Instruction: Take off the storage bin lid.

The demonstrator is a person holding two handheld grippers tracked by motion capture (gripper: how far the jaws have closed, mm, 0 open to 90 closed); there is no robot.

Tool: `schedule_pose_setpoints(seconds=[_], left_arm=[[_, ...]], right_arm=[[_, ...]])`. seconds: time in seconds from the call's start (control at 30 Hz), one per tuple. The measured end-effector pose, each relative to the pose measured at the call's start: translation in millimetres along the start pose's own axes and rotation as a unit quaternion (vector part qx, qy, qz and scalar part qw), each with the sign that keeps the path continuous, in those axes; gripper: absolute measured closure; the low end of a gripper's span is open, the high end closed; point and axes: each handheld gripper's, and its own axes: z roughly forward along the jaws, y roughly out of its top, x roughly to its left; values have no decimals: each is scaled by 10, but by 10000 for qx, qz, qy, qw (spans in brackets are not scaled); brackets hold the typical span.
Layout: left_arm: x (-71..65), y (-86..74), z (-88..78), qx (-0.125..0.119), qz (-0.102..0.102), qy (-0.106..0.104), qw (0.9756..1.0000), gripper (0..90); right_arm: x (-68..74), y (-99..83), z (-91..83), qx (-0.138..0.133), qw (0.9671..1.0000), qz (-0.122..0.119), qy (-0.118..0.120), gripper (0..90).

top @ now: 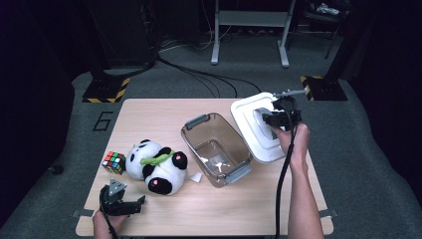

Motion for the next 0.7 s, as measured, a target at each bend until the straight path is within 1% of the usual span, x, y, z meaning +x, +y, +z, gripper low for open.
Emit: schedule_pose_setpoints(seconds=[0.1, 0.37, 0.53, 0.63, 0.7], left_arm=[[0, 0, -1, 5, 0, -1, 10000, 2], [-1, -1, -1, 12, -5, -9, 10000, 2], [0, 0, -1, 6, 1, -1, 10000, 2], [0, 1, -5, 37, -5, -20, 10000, 2], [0, 1, -6, 46, -2, -19, 10000, 2]], right_arm=[[-74, -8, 26, -11, 10000, 58, -67, 668], [-308, -72, 121, 60, 9990, 336, -285, 668], [-460, -152, 245, 151, 9976, 491, -454, 667], [-547, -207, 324, 173, 9969, 580, -499, 668], [-599, -247, 379, 192, 9959, 695, -537, 667]])
